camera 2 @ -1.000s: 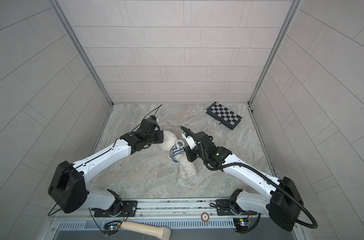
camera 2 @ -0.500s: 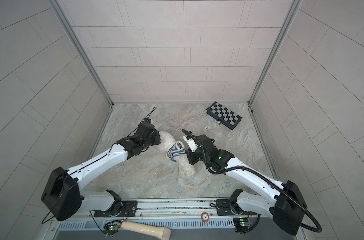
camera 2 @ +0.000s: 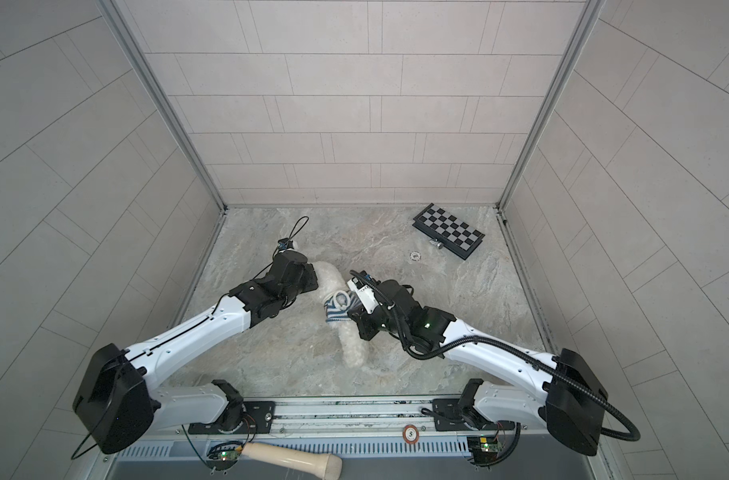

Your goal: Dress the teddy bear

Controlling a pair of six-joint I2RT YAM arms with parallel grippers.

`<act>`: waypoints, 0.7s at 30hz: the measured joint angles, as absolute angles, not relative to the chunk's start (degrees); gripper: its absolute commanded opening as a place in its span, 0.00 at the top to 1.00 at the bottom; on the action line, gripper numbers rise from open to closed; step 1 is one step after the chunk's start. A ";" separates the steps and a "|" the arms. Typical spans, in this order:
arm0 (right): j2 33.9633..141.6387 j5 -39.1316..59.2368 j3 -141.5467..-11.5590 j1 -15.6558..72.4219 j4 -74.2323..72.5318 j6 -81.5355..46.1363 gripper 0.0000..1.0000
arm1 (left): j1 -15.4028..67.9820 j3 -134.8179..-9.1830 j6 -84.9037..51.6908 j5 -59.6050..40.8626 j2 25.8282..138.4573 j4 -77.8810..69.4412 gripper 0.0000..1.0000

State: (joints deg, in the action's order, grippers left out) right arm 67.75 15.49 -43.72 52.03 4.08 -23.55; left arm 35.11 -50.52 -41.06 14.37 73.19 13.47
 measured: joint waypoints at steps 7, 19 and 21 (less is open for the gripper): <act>70.74 10.79 -46.61 56.38 4.27 -24.05 1.00 | 36.12 -50.50 -42.89 17.02 73.14 14.04 1.00; 70.94 7.11 -47.03 57.36 2.85 -26.00 1.00 | 36.47 -50.68 -47.33 19.46 71.00 16.56 1.00; 70.94 7.14 -46.44 57.45 2.07 -26.65 1.00 | 35.42 -51.16 -48.01 19.09 71.00 17.15 1.00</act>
State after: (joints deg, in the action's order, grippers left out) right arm 70.94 7.14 -46.44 57.45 2.07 -26.65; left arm 35.42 -51.16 -48.01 19.09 71.00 17.15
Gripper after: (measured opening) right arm 0.044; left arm 0.057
